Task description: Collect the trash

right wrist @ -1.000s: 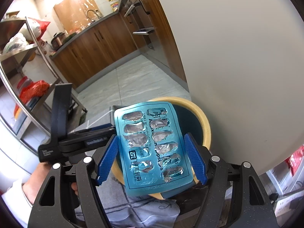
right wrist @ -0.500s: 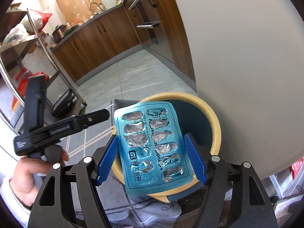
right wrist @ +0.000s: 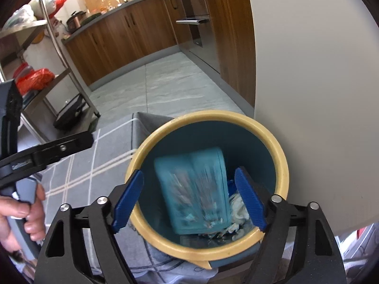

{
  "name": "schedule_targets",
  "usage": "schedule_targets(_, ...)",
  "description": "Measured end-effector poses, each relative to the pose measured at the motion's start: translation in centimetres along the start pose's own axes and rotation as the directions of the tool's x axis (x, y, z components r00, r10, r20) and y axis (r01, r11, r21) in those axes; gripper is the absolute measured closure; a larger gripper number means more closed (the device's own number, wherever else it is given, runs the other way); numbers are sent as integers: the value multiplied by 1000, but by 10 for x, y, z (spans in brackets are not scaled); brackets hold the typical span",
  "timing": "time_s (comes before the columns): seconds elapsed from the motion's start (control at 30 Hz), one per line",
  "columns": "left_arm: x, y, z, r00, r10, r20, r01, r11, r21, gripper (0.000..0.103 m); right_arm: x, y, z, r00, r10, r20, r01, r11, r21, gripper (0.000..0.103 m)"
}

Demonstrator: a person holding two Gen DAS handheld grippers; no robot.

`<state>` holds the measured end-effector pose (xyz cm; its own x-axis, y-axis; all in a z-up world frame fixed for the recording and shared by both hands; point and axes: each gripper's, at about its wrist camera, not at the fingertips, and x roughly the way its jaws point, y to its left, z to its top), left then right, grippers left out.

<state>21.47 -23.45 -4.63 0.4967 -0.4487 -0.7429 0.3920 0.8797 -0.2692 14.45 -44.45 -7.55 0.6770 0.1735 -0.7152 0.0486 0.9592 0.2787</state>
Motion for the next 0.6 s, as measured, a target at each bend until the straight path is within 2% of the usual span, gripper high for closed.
schedule_targets(0.07,-3,2,0,1000,1,0,-1,1000,0,11,0,-1,0,1000,5,0,-5,1000,4,18)
schedule_targets(0.23,-8,1,-3,1000,6,5,-6,1000,15,11,-8,-2,-2,1000,2,14,-3,1000,10,17)
schedule_targets(0.6,-29,-30,-17,996,49,70,-55,994,99,6,-51,-9,-18,997,-26,69,25,1000,17,17)
